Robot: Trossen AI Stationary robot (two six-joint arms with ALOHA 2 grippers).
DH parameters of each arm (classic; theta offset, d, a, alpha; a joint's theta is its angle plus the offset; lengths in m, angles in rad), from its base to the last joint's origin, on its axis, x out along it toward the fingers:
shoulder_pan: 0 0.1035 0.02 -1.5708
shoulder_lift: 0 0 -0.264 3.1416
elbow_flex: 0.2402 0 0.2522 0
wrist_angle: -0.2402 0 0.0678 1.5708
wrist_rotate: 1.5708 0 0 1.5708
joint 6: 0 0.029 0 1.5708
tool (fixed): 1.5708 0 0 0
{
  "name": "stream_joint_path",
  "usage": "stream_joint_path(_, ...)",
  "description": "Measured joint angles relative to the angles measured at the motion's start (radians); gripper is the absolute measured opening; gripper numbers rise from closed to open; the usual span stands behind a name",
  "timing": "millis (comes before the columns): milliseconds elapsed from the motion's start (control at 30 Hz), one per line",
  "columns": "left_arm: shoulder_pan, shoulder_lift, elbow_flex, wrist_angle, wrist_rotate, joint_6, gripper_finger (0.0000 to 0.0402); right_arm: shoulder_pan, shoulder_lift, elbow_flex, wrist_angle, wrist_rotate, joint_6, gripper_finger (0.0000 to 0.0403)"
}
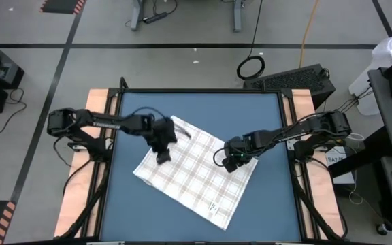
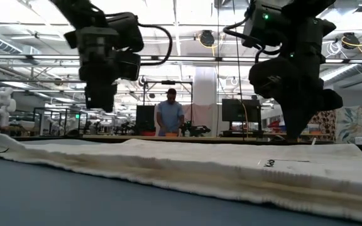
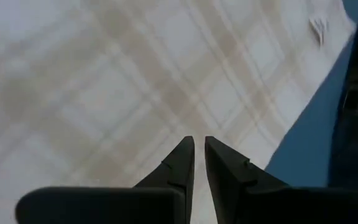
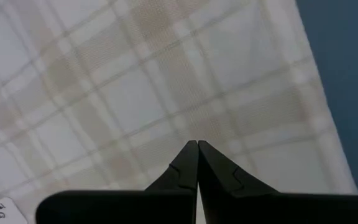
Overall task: Roll towel
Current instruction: Fold the white towel
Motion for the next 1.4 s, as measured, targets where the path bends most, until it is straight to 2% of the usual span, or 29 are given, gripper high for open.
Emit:
stream_joint_path(167, -0.098, 0.016, -0.126, 0.116, -0.059, -0.027, 0.0043, 0.036, 0.015, 0.000, 0.000, 0.053, 0.054, 0.0000)
stream_joint_path(367, -0.122, 0.016, -0.227, 0.137, -0.205, -0.026, 0.0043, 0.106, 0.093, 0.000, 0.003, 0.032, 0.170, 0.0000)
stream_joint_path(567, -0.076, 0.014, -0.260, 0.186, -0.231, 0.048, 0.0043, 0.202, 0.130, 0.004, 0.075, 0.004, 0.340, 0.0000)
stream_joint_path(667, -0.041, 0.017, -0.261, 0.237, -0.283, 0.052, 0.0043, 0.245, 0.129, 0.003, 0.140, 0.006, 0.463, 0.0000)
stream_joint_path(933, 0.037, 0.018, -0.250, 0.224, -0.278, 0.047, 0.0043, 0.325, 0.131, 0.019, 0.148, 0.032, 0.623, 0.0000)
stream_joint_path(1100, 0.069, 0.014, -0.196, 0.181, -0.210, 0.045, 0.0043, 0.312, 0.131, 0.033, 0.163, 0.046, 0.621, 0.0000)
stream_joint_path(1200, 0.071, -0.010, -0.121, 0.139, -0.200, 0.045, 0.0043, 0.291, 0.125, 0.066, 0.153, 0.024, 0.573, 0.0000)
stream_joint_path(1300, 0.072, -0.038, -0.051, 0.066, -0.193, 0.035, 0.0043, 0.272, 0.125, 0.123, 0.084, 0.021, 0.503, 0.0000)
stream_joint_path(1400, 0.063, -0.071, 0.006, 0.000, -0.179, -0.055, 0.0043, 0.241, 0.124, 0.192, -0.015, 0.024, 0.400, 0.0000)
